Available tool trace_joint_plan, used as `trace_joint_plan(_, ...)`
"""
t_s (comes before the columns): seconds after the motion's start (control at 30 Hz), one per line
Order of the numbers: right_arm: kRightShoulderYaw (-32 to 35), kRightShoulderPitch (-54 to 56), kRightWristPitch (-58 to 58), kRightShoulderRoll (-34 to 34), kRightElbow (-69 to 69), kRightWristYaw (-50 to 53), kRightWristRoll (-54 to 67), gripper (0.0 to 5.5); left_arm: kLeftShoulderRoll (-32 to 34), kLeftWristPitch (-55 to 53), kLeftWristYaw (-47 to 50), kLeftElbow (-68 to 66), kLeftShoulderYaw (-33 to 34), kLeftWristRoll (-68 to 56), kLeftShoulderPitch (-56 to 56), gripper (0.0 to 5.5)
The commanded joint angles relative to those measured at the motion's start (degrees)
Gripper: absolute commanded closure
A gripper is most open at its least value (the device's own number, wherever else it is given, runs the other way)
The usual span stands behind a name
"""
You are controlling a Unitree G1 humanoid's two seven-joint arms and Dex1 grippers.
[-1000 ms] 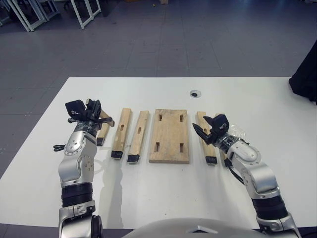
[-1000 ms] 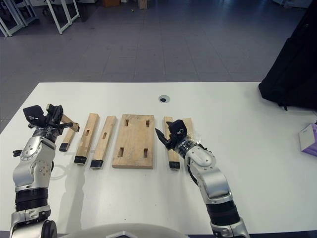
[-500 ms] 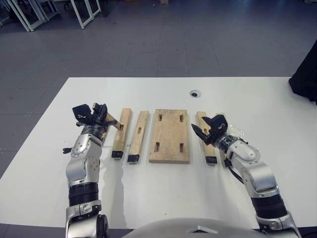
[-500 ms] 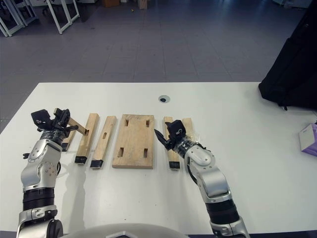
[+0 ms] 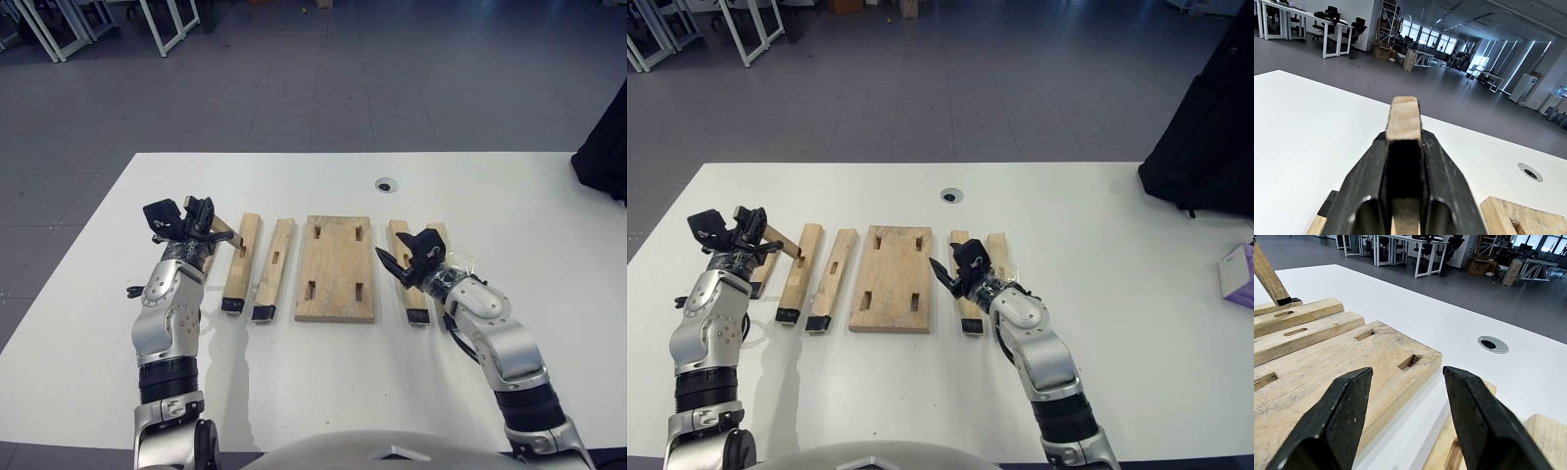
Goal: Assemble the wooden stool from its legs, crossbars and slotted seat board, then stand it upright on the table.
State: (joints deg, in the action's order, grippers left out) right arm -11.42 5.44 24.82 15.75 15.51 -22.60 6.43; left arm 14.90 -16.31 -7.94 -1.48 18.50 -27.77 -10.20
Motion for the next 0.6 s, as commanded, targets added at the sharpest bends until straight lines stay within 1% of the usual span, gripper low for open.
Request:
trace_joint_plan(0.03, 0.2, 1.0, -0.7, 0.0, -0.3, 0.0, -0.6, 2.86, -0.9, -1.0, 0.0, -0.5, -0.4, 0.6, 0.3, 5.07)
trace_joint_plan(0.6, -0.9, 0.0, -1.2, 0.0, 0.6, -0.3, -1.9, 2.86, -1.3, -1.8, 0.1, 0.5, -0.2, 2.0, 1.3, 5.07)
